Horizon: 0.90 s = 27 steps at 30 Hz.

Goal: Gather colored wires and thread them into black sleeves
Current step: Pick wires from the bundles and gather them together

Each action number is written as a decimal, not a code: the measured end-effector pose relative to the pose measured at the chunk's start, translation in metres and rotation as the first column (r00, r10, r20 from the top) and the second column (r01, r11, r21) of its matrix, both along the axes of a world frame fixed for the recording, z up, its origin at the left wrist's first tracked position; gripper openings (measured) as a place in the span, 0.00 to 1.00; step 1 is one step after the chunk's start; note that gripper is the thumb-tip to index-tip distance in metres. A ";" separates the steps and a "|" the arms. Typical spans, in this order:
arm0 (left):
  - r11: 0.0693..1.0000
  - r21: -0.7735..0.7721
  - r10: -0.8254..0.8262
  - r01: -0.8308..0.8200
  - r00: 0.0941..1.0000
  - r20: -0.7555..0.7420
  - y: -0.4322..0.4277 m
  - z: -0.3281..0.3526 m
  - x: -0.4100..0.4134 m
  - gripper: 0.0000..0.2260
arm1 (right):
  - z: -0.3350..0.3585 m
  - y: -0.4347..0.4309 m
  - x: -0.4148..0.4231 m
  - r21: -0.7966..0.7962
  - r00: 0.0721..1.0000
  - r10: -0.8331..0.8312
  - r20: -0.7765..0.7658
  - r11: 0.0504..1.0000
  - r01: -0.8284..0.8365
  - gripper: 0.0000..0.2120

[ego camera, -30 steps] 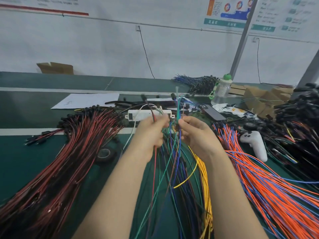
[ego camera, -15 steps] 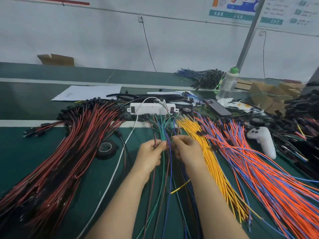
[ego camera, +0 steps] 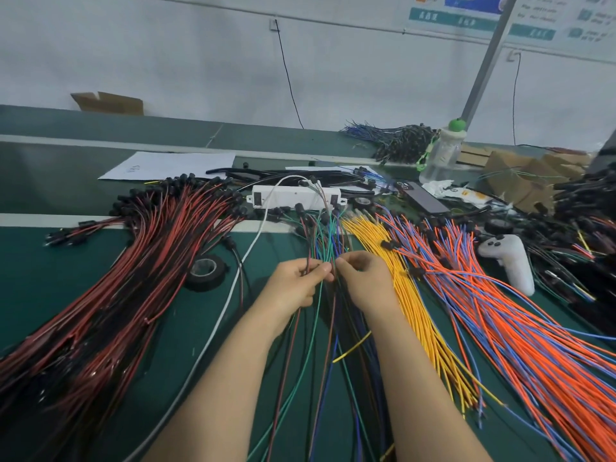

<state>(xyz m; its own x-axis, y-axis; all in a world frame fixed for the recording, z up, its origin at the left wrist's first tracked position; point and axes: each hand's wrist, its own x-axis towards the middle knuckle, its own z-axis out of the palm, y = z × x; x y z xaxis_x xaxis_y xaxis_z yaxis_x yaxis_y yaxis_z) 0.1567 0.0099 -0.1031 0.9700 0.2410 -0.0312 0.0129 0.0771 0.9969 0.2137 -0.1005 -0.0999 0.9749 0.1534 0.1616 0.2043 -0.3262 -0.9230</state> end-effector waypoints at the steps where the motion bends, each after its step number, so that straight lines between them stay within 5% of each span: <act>1: 1.000 -0.023 0.003 -0.003 1.000 0.007 0.000 0.000 0.000 0.07 | -0.001 0.000 0.000 -0.004 1.000 -0.017 0.000 1.000 0.017 0.03; 5: 0.998 -0.040 0.057 -0.057 0.998 0.009 0.001 -0.002 0.000 0.03 | 0.002 0.000 -0.003 -0.044 0.998 -0.042 0.039 0.998 0.044 0.01; 9: 0.999 -0.020 0.040 -0.040 0.999 -0.012 0.003 -0.004 0.002 0.04 | 0.008 -0.003 -0.006 -0.006 0.998 0.061 -0.028 0.998 -0.061 0.12; 13: 1.000 0.012 -0.028 0.028 0.999 -0.047 0.005 -0.003 0.001 0.06 | 0.008 -0.005 -0.006 0.090 0.984 0.091 -0.151 0.993 -0.078 0.09; 16: 0.989 -0.129 -0.075 0.072 0.997 -0.019 0.006 0.000 0.001 0.06 | 0.008 -0.005 -0.005 0.191 0.970 0.104 -0.219 0.980 -0.062 0.06; 27: 0.980 -0.199 -0.024 0.019 0.999 -0.026 0.004 0.001 0.001 0.06 | 0.010 -0.004 -0.009 0.232 0.964 0.158 -0.214 0.967 -0.107 0.06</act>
<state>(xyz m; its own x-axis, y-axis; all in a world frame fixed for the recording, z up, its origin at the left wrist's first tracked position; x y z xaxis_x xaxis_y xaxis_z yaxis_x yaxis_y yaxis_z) 0.1572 0.0144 -0.1017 0.9730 0.2064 -0.1038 0.0445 0.2733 0.9609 0.2048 -0.1042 -0.0896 0.9627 0.2700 -0.0195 0.0072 -0.0974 -0.9952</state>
